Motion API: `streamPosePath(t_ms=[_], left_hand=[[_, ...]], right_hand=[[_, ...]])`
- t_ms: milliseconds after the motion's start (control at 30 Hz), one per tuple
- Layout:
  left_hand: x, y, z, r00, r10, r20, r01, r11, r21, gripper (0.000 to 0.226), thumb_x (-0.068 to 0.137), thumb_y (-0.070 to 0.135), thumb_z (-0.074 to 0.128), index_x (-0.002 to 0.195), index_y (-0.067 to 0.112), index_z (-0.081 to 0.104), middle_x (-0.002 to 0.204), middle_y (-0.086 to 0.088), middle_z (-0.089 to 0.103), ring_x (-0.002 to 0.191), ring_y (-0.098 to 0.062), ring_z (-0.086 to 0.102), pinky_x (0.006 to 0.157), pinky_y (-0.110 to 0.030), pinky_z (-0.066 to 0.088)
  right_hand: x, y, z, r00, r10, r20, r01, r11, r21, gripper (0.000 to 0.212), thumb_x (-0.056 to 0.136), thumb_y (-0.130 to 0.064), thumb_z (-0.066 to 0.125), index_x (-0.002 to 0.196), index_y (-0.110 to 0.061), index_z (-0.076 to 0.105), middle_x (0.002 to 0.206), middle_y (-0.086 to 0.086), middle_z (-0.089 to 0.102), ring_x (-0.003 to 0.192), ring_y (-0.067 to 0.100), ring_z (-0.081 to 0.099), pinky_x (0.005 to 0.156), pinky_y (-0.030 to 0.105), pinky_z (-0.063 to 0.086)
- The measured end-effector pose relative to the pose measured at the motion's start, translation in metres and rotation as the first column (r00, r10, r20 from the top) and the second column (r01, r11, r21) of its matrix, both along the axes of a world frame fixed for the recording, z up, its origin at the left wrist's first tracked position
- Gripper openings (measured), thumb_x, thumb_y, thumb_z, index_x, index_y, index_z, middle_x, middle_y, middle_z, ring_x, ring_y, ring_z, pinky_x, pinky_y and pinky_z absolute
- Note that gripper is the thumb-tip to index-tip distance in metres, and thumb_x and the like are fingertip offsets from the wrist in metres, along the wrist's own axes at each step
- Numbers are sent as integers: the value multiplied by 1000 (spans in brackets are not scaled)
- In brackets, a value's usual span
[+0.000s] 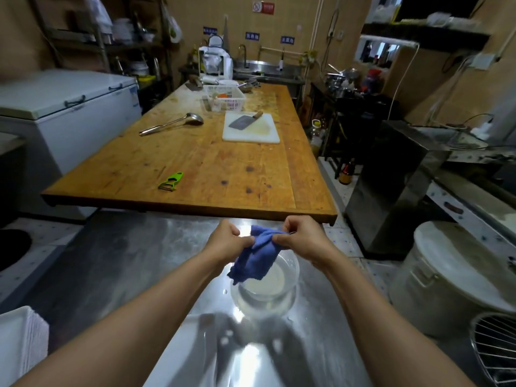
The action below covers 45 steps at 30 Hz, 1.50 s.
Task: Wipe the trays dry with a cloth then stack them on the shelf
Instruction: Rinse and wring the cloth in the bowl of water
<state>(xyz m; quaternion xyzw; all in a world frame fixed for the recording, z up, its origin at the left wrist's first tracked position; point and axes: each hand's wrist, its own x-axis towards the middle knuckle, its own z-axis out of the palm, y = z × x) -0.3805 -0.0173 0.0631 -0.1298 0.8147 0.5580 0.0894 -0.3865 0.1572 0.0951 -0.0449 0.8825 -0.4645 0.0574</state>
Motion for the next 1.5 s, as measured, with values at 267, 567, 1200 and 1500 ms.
streamPosePath(t_ms=[267,567,1200,1500], left_hand=[[-9,22,-15,819,-236,522,-245,679,692,68,86,72,29,109,12,53,114,-22,60,82,-33,70,53,-28,56],[-26,45,-35,887,41,459,-376,641,669,21,94,2,31,90,5,52,61,-14,56,34,-12,50,32,-13,36],[-45,40,-51,914,-62,401,-293,584,757,15,95,13,35,98,8,49,64,-10,52,33,-8,39,31,-11,29],[-37,45,-60,973,-208,-97,229,917,328,16,95,11,47,86,17,35,70,0,45,49,-8,38,43,-19,34]], right_hand=[[-23,8,-16,983,126,-137,-140,986,-95,29,77,6,63,84,-20,54,84,3,63,80,17,64,69,28,54],[-32,11,-47,995,93,-22,-95,957,-274,23,80,2,63,84,-20,62,77,4,64,70,12,61,55,14,44],[-44,28,-83,946,314,78,-268,896,-353,34,92,-12,56,124,-24,55,116,-3,59,90,4,58,69,17,48],[-56,6,-93,962,56,268,20,962,-273,29,100,-26,38,76,-11,43,63,5,38,56,16,32,51,28,30]])
